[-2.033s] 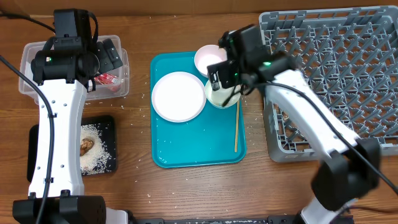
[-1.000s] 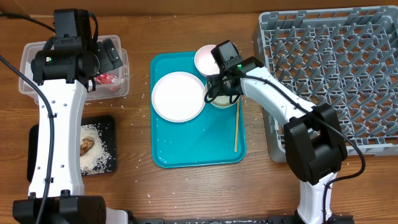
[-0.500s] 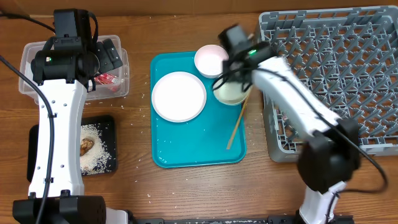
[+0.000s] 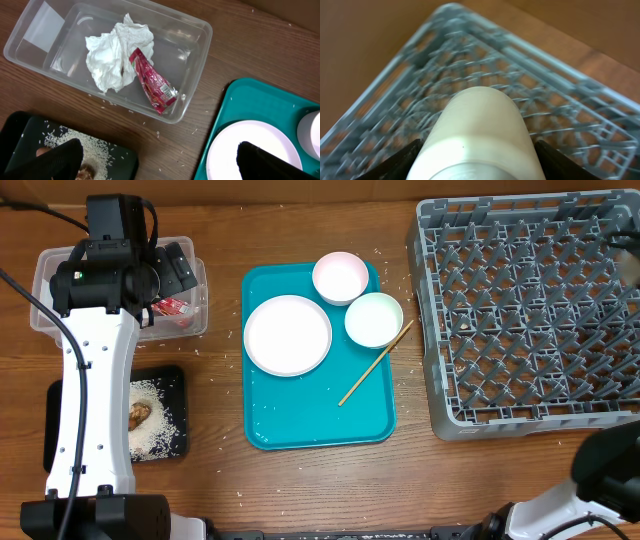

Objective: Sort waste into correct bins and load items into the dishwasher
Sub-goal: 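Carry the white cup right over the grey dish rack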

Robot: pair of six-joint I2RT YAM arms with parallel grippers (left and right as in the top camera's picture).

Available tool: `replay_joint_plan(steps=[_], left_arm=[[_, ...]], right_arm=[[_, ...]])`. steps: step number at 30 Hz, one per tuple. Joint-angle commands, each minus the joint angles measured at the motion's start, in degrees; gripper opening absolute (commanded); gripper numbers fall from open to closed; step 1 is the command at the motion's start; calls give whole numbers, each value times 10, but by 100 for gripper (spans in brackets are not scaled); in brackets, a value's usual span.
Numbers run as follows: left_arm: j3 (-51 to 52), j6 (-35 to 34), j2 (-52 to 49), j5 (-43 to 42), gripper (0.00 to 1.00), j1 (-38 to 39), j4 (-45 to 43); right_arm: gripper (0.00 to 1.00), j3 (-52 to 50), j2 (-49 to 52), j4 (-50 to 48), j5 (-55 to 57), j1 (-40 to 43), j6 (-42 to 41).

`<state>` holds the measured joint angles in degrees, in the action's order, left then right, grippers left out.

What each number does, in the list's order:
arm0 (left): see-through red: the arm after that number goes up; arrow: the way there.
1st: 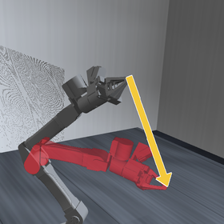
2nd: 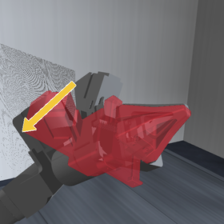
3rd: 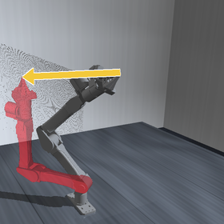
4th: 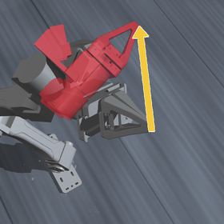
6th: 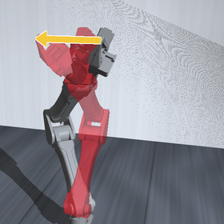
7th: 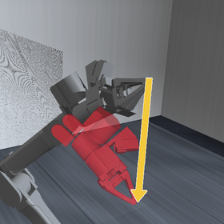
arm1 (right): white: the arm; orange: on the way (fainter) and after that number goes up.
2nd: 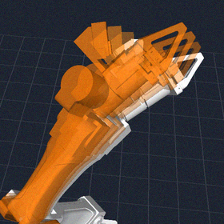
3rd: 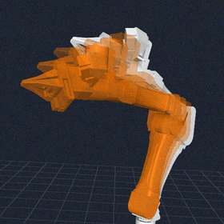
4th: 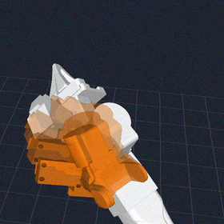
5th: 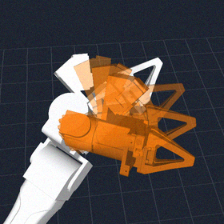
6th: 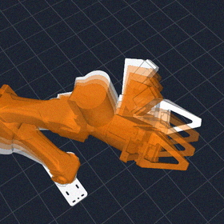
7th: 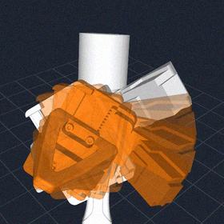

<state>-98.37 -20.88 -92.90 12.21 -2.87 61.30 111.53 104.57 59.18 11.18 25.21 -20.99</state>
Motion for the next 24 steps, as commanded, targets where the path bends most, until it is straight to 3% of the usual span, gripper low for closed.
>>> replay_joint_plan(steps=[1, 3, 5, 6, 24], left_arm=[[-8, -6, 3, -2, 100, -1, 0], [-8, -6, 3, -2, 100, -1, 0], [-8, -6, 3, -2, 100, -1, 0], [-8, -6, 3, -2, 100, -1, 0], [-8, -6, 3, -2, 100, -1, 0]], right_arm=[[67, -6, 38, -10, -146, 90, 5], [73, -6, 55, -13, -168, 110, 17], [97, -6, 66, -13, -176, 117, 27], [100, -6, 70, -12, -178, 118, 38], [100, -5, 57, -3, -163, 102, 47]])
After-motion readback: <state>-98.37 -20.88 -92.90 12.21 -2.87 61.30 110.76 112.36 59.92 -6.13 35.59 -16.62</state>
